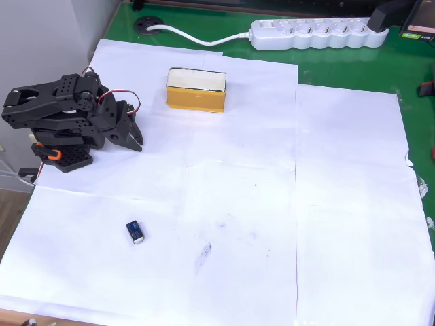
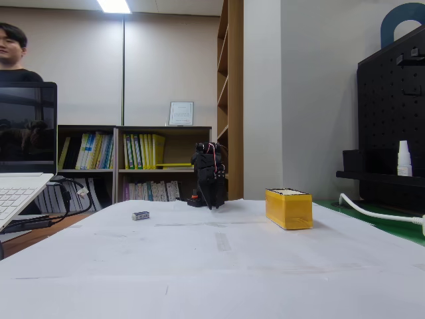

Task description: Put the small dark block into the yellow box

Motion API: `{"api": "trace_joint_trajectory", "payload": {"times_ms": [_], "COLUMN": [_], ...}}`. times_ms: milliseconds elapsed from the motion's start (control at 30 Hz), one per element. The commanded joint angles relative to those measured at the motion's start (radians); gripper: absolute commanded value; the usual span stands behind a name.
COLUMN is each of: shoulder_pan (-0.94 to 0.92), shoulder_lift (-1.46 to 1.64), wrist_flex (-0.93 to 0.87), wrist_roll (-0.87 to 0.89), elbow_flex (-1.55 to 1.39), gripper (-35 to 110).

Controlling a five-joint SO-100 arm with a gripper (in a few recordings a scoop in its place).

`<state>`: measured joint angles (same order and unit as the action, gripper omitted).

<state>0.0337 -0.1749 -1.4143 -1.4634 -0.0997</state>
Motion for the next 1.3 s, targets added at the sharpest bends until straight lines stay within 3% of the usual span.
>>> {"api": "trace_joint_trajectory", "payload": {"times_ms": [0,800,933,1267], "shoulder_pan": [0.012,0.009,-0.003,-0.164], "shoulder_lift": [-0.011,-0.012,-0.008,0.646], "wrist_flex": [-0.08,-0.08,-0.049,-0.11], "wrist_roll": [-0.011,-0.011,0.081,0.348], "elbow_flex": [-0.005,-0.005,-0.014,-0.666], "gripper": [0,0,0,6]}}
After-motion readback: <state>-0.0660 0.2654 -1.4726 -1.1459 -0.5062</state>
